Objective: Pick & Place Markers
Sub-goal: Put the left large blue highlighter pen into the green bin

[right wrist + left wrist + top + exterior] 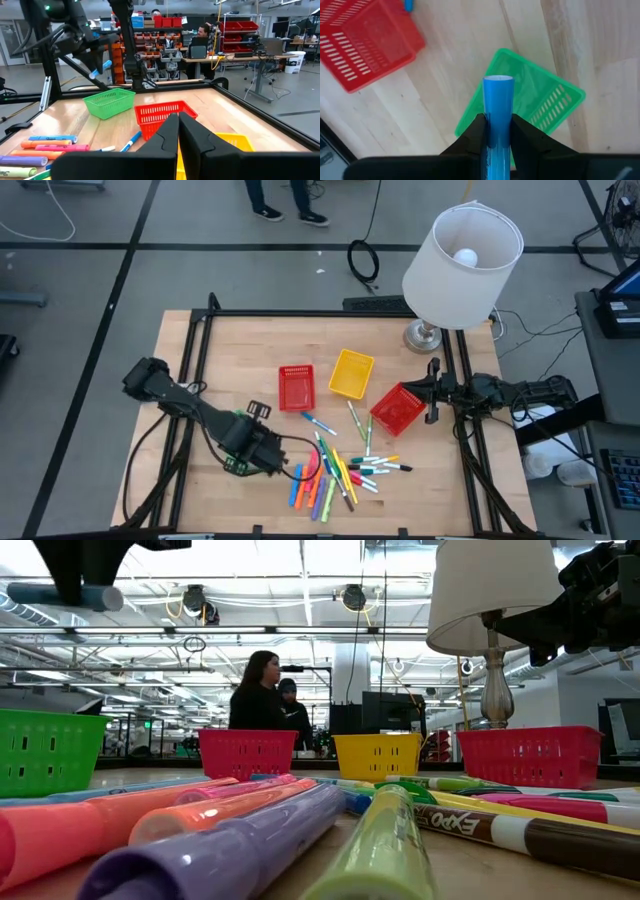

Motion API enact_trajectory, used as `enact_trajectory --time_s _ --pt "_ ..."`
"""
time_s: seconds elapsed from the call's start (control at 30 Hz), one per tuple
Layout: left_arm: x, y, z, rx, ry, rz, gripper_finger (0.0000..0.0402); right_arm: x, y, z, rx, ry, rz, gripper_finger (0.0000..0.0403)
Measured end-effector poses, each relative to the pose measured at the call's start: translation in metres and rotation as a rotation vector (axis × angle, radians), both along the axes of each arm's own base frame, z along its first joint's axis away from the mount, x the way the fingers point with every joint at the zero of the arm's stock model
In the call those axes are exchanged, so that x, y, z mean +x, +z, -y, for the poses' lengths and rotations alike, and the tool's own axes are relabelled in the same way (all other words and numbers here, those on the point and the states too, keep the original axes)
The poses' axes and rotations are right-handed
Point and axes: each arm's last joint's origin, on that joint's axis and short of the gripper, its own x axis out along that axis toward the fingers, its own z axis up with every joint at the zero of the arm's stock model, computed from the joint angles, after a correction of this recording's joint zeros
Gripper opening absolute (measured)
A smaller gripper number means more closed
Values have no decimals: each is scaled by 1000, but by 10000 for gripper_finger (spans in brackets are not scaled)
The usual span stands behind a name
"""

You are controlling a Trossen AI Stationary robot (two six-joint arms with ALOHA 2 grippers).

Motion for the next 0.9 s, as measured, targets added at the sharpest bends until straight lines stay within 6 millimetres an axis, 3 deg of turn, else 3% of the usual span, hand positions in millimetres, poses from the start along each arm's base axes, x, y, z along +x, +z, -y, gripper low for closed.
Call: enact_trajectory --time_s 0.3,0.9 --pt "7 -21 11 49 -45 -57 63 0 0 0 4 0 2 0" --pt "-13 -66 12 103 -104 -181 63 0 0 0 4 3 2 0"
